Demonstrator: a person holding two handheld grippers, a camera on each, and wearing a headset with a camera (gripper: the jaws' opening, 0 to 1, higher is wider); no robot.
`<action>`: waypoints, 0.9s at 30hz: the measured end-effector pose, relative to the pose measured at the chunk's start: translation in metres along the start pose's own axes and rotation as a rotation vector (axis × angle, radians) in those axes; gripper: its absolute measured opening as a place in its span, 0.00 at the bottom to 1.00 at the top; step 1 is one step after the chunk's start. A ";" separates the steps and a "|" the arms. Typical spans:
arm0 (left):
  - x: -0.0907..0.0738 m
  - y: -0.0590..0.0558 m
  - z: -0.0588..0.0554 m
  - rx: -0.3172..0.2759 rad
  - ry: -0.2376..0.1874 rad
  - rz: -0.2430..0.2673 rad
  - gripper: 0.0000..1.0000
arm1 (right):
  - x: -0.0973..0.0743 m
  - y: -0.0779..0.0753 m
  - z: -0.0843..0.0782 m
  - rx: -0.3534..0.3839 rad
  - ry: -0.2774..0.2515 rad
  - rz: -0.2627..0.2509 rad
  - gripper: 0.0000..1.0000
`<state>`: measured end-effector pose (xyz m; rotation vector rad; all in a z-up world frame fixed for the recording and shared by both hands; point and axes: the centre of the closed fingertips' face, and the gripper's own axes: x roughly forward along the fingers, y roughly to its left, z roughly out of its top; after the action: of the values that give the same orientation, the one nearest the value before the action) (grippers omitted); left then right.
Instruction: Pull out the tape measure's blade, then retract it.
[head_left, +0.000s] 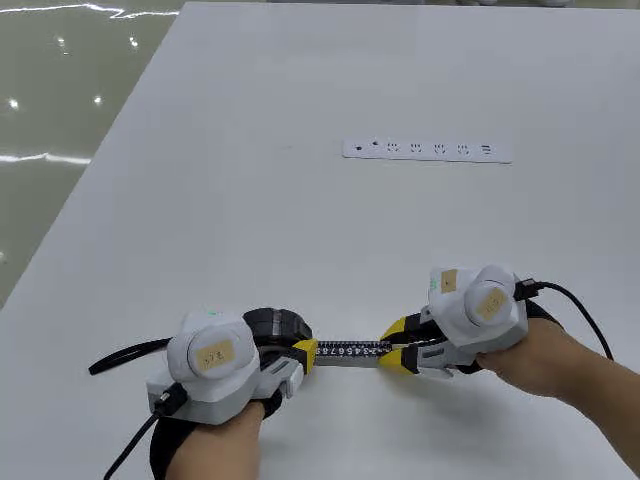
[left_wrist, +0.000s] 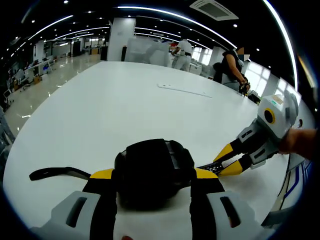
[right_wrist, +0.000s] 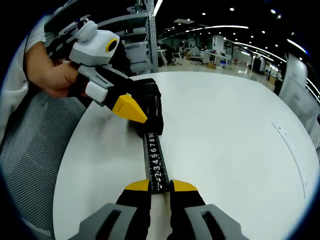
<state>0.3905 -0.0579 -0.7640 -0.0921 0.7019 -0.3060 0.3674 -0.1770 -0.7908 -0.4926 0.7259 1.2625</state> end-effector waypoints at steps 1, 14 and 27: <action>0.000 0.000 0.000 -0.001 -0.001 0.000 0.54 | 0.001 0.000 0.001 0.000 0.000 0.000 0.11; -0.001 0.000 0.000 -0.006 -0.002 -0.003 0.54 | 0.017 0.003 0.016 0.014 -0.024 0.002 0.11; -0.001 0.000 0.000 -0.018 -0.005 -0.010 0.54 | 0.026 0.005 0.027 0.018 -0.049 0.013 0.10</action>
<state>0.3900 -0.0581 -0.7631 -0.1139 0.6998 -0.3093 0.3715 -0.1390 -0.7911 -0.4413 0.6992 1.2754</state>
